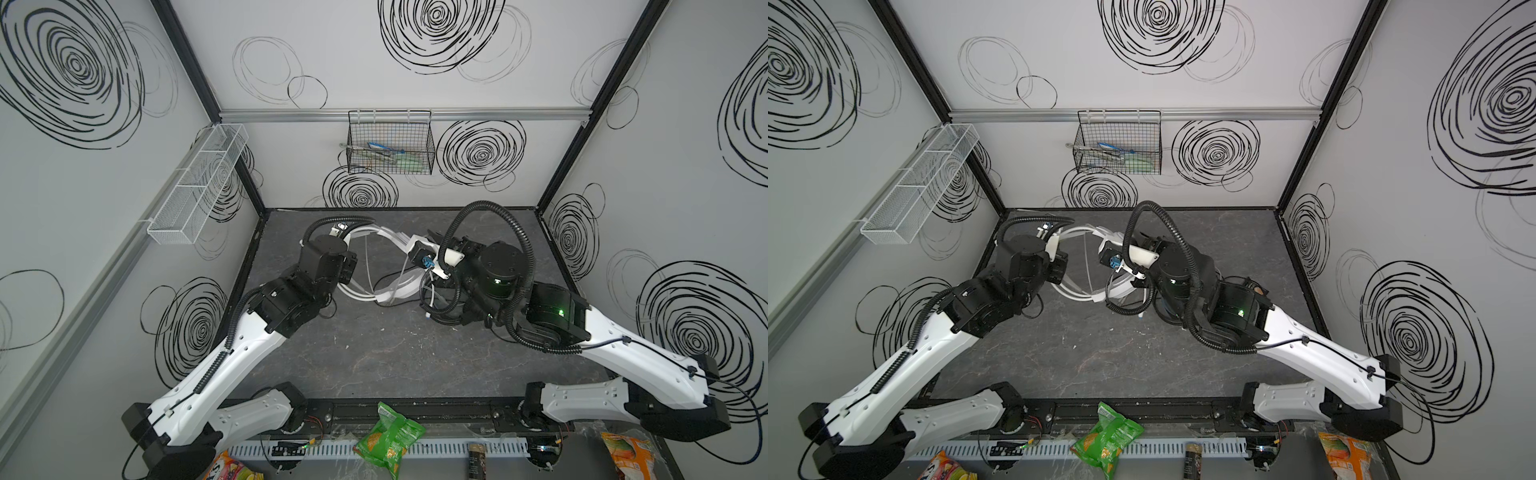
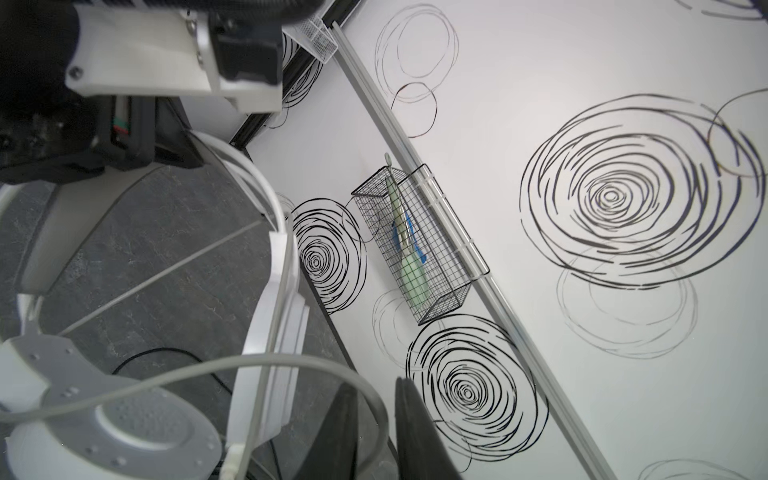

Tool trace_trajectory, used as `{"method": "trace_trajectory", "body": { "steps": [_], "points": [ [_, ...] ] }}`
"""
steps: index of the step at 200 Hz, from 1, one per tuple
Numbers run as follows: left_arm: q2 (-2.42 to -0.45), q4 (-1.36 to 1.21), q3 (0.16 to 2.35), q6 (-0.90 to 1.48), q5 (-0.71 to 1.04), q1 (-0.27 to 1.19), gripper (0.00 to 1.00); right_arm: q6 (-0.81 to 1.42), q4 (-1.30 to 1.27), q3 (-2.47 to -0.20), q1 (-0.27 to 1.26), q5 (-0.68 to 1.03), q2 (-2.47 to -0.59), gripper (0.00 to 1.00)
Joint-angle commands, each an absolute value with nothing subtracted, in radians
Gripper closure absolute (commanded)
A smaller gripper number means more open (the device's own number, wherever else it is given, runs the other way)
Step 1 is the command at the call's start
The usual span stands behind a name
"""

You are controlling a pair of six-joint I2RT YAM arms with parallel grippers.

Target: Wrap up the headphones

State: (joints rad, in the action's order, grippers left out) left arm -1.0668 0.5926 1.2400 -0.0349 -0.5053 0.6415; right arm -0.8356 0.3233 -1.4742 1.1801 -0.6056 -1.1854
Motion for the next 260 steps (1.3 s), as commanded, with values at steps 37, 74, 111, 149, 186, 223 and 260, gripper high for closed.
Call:
{"method": "trace_trajectory", "body": {
  "steps": [37,74,111,149,186,223,260],
  "points": [
    [-1.049,0.536,1.245,-0.044,-0.269,0.673,1.00,-0.936,0.312,-1.632,1.160,-0.464,-1.254,0.76],
    [-1.059,0.522,1.236,-0.016,-0.274,0.680,1.00,-0.941,0.327,-1.663,1.183,-0.462,-1.299,0.79],
    [-1.062,0.551,1.256,-0.005,-0.249,0.643,1.00,-0.761,0.348,-1.642,1.139,-0.449,-1.263,0.60],
    [-1.068,0.578,1.265,0.008,-0.182,0.603,1.00,-0.520,0.409,-1.563,1.066,-0.401,-1.166,0.25],
    [-1.074,0.591,1.307,0.040,-0.213,0.579,1.00,-0.218,0.405,-1.353,0.997,-0.412,-0.991,0.18],
    [-1.074,0.626,1.412,0.090,-0.231,0.566,1.00,-0.011,0.329,-1.107,0.853,-0.262,-0.830,0.13],
    [-1.111,0.721,1.561,0.133,-0.255,0.566,1.00,0.071,0.252,-0.970,0.747,-0.061,-0.836,0.12]
  ]
}}
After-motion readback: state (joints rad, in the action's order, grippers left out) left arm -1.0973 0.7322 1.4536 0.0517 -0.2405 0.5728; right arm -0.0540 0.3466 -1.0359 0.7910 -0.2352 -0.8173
